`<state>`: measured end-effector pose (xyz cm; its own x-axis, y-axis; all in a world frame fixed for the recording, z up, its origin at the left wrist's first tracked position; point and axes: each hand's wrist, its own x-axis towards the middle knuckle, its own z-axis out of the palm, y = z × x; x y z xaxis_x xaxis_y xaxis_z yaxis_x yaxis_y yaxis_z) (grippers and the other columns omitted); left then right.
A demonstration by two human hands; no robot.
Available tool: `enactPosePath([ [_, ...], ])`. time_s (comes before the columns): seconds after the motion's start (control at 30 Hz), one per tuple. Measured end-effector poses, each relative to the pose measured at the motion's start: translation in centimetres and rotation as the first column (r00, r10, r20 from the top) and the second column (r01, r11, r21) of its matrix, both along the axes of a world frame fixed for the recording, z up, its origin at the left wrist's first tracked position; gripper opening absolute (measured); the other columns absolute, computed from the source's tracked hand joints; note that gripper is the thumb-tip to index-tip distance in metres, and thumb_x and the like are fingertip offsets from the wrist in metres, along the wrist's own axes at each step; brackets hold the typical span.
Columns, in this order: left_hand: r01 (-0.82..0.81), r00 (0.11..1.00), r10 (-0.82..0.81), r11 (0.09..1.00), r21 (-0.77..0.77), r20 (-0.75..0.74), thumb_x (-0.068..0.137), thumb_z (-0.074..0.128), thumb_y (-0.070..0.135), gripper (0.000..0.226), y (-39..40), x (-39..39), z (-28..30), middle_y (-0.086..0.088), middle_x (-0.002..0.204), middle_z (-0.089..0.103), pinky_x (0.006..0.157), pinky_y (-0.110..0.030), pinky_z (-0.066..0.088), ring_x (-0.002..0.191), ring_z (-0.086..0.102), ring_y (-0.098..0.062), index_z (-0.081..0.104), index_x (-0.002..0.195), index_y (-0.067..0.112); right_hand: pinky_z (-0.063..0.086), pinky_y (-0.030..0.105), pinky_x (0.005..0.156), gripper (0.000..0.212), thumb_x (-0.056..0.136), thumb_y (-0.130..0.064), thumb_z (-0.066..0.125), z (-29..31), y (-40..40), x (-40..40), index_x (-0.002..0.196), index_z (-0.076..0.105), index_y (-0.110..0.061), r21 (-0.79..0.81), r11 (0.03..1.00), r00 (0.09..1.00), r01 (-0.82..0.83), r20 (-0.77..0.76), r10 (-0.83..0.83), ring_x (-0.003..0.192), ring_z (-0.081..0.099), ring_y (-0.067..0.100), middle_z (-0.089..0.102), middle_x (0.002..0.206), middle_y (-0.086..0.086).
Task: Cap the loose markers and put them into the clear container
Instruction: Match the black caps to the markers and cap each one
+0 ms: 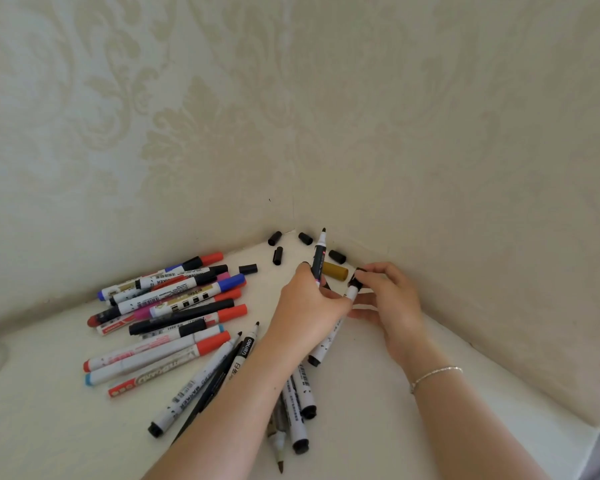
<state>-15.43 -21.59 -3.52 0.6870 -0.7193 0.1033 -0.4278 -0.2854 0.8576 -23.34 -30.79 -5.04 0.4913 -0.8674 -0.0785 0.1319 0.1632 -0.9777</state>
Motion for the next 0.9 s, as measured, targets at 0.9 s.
enactPosePath([
  [0.9,0.051,0.994,-0.053,0.998,-0.022,-0.092,0.084,0.066,0.044,0.034,1.8,1.6,0.2,0.003,0.063,0.056,0.056,-0.021,0.040,0.046,0.044,-0.003,0.043,0.082,0.019,0.056,0.030,0.057,0.017,0.087,-0.006,0.064,0.4,0.9,0.1,0.076,0.051,-0.009,0.246,0.968,0.962,-0.049,0.273,-0.021,0.065,0.068,0.024,0.066,0.081,0.013],
])
